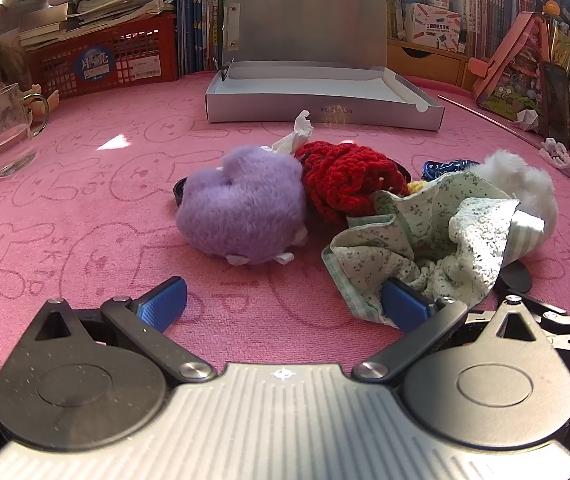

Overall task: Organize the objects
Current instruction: 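Move the left gripper onto the green gingham cloth and close on it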

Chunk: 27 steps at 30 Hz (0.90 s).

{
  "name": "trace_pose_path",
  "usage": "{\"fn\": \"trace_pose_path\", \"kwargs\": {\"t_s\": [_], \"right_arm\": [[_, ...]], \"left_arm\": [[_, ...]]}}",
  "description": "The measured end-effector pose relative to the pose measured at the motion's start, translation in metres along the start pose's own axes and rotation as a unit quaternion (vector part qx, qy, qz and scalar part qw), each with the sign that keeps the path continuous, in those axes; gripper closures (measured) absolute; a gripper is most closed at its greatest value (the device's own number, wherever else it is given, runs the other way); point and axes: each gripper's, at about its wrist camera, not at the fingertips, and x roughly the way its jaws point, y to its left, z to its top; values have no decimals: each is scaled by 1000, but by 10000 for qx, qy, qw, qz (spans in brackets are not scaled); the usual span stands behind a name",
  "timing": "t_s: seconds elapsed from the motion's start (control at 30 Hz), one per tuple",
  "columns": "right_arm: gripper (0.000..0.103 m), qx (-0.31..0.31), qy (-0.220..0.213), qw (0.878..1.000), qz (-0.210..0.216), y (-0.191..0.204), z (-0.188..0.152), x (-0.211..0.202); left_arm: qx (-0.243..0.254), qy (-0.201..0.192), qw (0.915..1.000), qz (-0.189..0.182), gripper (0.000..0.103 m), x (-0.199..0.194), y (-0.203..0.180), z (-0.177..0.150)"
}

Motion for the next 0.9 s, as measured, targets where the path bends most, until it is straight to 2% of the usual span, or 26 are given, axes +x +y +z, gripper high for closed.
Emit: {"fn": "trace_pose_path", "kwargs": {"t_s": [0.2,0.47,0.63,0.77,0.9], "right_arm": [[0,-10,50,10000,14,0,2,0],[0,19,91,10000,-1,0,3,1],[1,38,169,9998,-39,1,6,1],[4,-27,141,9998,133,4,7,-3],[7,-135,125,9997,177,9,5,-5]], "left_arm": [[37,89,10000,-19,0,1,-1,3],[37,-50,10000,29,0,-1,-2,-1],[168,-93,9997,-145,0,3,2,0],[175,-40,9997,-157,0,4,2,2],[-32,-31,9996,-281,0,0,8,4]]}}
